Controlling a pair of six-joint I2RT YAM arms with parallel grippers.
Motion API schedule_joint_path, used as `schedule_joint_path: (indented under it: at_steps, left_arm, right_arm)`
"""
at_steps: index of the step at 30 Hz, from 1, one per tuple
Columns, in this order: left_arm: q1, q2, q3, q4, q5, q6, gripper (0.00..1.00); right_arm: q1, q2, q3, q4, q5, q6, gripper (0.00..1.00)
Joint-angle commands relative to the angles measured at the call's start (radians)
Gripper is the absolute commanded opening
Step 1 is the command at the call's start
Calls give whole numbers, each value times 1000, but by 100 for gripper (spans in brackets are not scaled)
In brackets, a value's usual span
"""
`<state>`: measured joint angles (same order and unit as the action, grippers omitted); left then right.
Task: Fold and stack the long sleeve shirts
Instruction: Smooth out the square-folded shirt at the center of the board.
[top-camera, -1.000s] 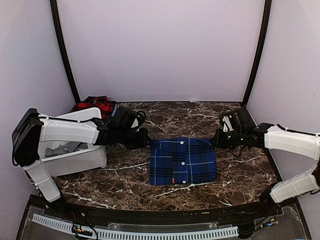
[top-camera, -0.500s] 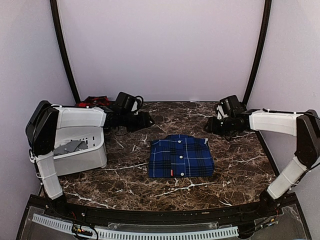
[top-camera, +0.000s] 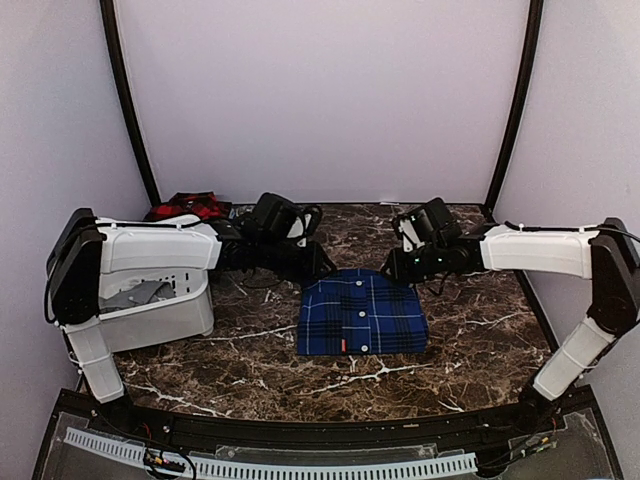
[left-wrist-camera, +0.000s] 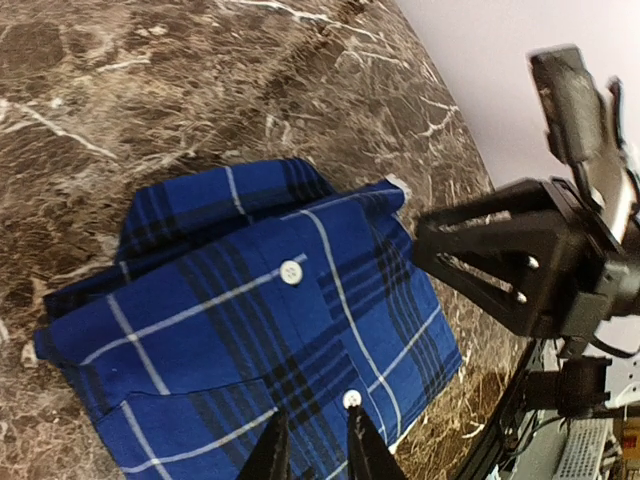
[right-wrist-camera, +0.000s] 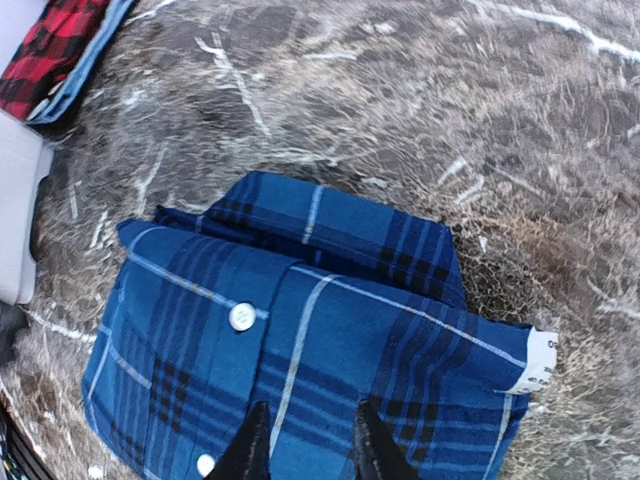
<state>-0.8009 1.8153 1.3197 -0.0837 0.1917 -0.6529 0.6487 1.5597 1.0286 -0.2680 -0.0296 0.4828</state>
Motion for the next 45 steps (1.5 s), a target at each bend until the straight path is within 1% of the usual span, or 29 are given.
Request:
schedule_joint_path:
  at_steps: [1, 4, 7, 11, 14, 20, 24, 30, 35, 37, 40, 42, 44, 45]
  left_arm:
    - [-20, 59, 15, 5, 70, -17, 17]
    - [-21, 129, 83, -1, 77, -2, 14]
    - [-17, 233, 156, -37, 62, 26, 12]
    - [9, 356, 285, -77, 24, 47, 12]
    - [36, 435, 339, -99, 19, 42, 11]
    - [64, 464, 361, -125, -11, 34, 11]
    - [77, 453, 357, -139, -44, 30, 12]
    - [120, 442, 357, -130, -61, 28, 15]
    - [141, 455, 360, -132, -58, 36, 15]
    - [148, 454, 366, -139, -54, 44, 18]
    - [156, 452, 411, -175, -62, 63, 23]
    - [157, 449, 451, -202, -69, 80, 28]
    - [156, 442, 490, -226, -72, 95, 36]
    - [155, 434, 500, -232, -69, 99, 38]
  right_arm:
    - [2, 104, 38, 24, -10, -14, 23]
    - [-1, 183, 81, 11, 12, -22, 18]
    - [-26, 255, 121, 8, 14, -28, 18]
    - [-87, 333, 171, 6, -31, -28, 21]
    - [-117, 371, 197, -6, -71, -33, 24]
    - [-163, 352, 179, 3, -133, -38, 29]
    - [-227, 355, 150, 33, -209, -33, 29]
    - [-281, 378, 140, 53, -285, -30, 29]
    - [-312, 368, 132, 64, -307, -16, 30]
    - [-323, 357, 134, 59, -311, -14, 30]
    - [-325, 315, 139, 34, -278, -30, 31]
    - [-321, 274, 132, 15, -256, -38, 32]
    - [-310, 228, 120, -5, -212, -47, 33]
    - [-301, 196, 111, -13, -195, -52, 34]
